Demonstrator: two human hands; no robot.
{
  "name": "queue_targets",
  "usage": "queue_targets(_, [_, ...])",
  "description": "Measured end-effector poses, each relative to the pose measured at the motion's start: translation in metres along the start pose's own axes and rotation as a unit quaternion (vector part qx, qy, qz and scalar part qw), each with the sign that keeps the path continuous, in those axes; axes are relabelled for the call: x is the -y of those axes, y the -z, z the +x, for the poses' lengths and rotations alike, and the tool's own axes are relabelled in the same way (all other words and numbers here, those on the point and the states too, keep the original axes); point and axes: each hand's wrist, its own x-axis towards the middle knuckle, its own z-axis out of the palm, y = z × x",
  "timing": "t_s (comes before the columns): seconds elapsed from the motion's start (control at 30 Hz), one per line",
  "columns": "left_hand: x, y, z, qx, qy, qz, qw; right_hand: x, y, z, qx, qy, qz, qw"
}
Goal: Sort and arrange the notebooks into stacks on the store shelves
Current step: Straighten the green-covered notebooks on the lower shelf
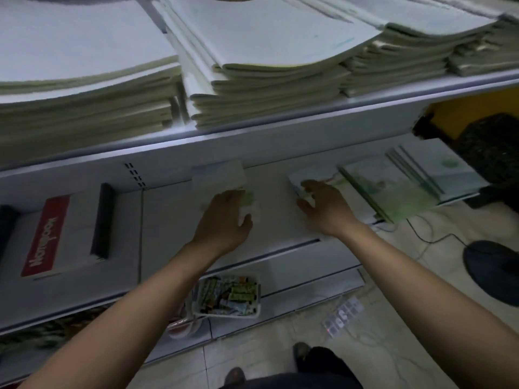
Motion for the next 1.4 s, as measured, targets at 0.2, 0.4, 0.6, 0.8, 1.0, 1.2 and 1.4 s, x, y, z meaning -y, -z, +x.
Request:
queue_targets(0.2, [-0.085, -0.047, 0.016, 0.039, 0.071, -0.226, 0.971, -0.069, 0.040, -0.003, -0.038, -0.067, -0.028, 0.997])
queue_targets(0.4, [-0.140, -0.100, 0.056, -0.004, 0.319, -0.543, 0.777, -0.103, 0.039, -0.005, 0.024, -0.075, 0.013, 0.997])
queue_targets(0.6, [-0.159, -0.107, 0.078, -0.073, 0.394, -0.554, 0.729, -0.120, 0.039, 0.001, 0.032, -0.051, 0.053, 0.997])
queue_targets(0.8, [-0.169, -0.106, 0.079, -0.024, 0.369, -0.517, 0.772, -0.128, 0.047, 0.010, 0.082, -0.044, 0.083, 0.992])
queue_targets(1.0, [-0.185, -0.088, 0.043, -0.119, 0.229, -0.406, 0.877, -0.120, 0.059, 0.012, 0.046, -0.072, 0.360, 0.929])
queue_targets(1.2, [-0.169, -0.089, 0.032, -0.206, 0.107, -0.320, 0.918, -0.100, 0.054, 0.013, 0.040, -0.028, 0.465, 0.884])
queue_targets(1.4, [-0.173, -0.113, 0.021, -0.228, 0.152, -0.429, 0.860, -0.094, 0.030, 0.000, 0.050, -0.023, 0.472, 0.880])
